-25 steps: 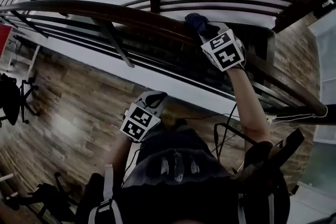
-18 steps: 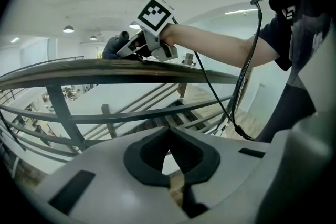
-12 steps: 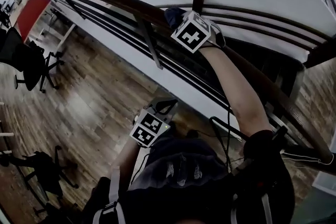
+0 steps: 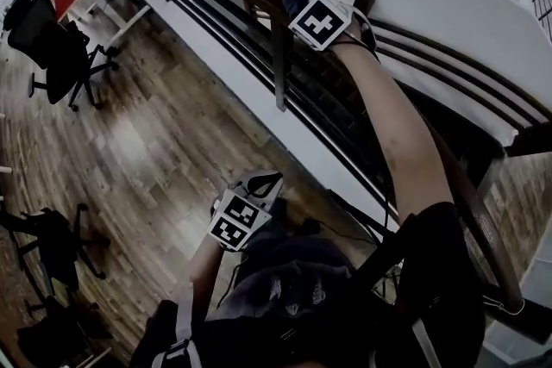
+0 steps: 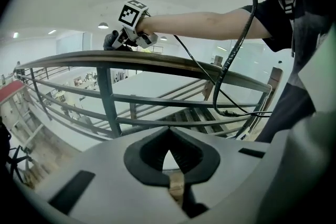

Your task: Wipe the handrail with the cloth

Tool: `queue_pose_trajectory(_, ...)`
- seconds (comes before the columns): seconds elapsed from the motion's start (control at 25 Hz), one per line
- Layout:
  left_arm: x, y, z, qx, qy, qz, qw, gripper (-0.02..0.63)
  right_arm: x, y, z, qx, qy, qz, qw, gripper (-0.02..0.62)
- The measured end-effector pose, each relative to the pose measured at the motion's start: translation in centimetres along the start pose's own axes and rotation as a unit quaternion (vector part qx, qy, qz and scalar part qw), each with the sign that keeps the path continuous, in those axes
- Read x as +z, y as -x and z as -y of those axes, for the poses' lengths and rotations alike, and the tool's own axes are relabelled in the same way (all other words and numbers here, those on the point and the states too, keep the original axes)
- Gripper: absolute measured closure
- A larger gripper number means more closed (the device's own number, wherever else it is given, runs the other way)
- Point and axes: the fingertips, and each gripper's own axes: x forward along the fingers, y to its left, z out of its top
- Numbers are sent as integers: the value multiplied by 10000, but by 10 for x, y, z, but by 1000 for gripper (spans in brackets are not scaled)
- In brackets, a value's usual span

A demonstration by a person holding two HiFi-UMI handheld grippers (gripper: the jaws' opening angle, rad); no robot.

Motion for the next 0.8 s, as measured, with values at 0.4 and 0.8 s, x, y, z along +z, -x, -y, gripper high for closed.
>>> queue_pose_trajectory(0.4,-65,-3,-41,-67,449,-256,9986,598,-13,4,-151,-136,1537,647,9859,550)
queue_pose_trajectory(0.8,-93,-13,-47,-398,705,-350,9961,598,-123,-122,-93,-941,455,-676,9922,551)
